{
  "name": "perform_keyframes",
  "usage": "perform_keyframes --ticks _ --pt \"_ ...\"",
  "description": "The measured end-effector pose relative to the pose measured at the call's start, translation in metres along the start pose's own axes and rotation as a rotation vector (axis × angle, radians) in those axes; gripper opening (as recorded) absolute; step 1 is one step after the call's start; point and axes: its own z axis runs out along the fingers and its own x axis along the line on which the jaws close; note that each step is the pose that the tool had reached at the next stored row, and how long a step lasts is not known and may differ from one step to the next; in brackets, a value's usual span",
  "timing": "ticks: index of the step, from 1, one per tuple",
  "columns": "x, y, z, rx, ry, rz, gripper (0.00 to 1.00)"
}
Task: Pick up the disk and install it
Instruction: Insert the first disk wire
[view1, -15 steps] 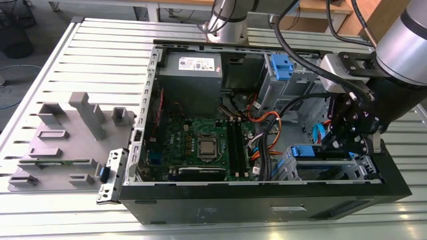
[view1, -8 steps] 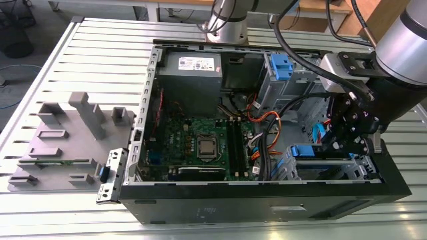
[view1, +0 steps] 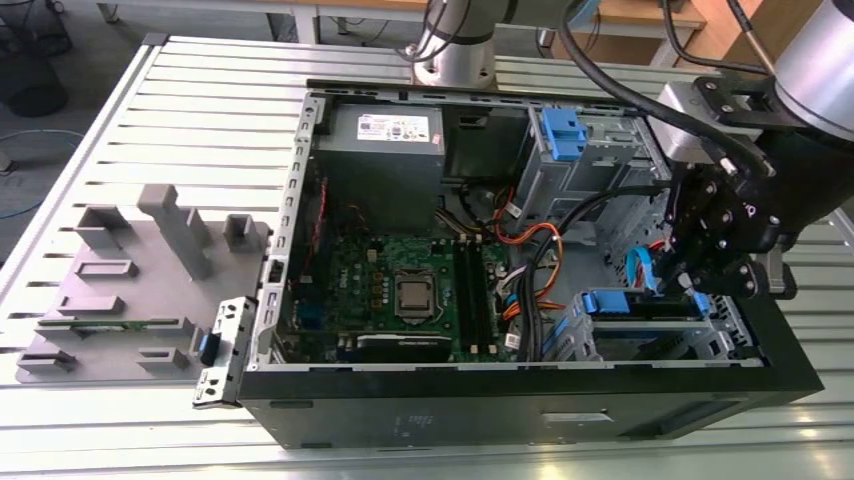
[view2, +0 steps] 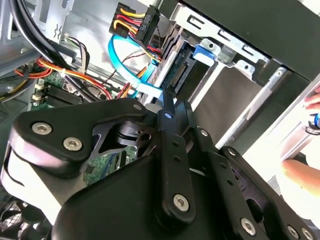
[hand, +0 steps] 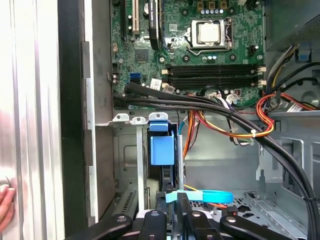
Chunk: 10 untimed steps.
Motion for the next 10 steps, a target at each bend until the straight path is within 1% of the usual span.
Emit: perform_keyframes --ticks 4,10 --pt "0.0 -0.0007 -0.0002 0.0 0.0 0.0 0.24" --pt "-0.0005 -0.0084 -0.0002 0.0 -0.0001 0.0 0.24"
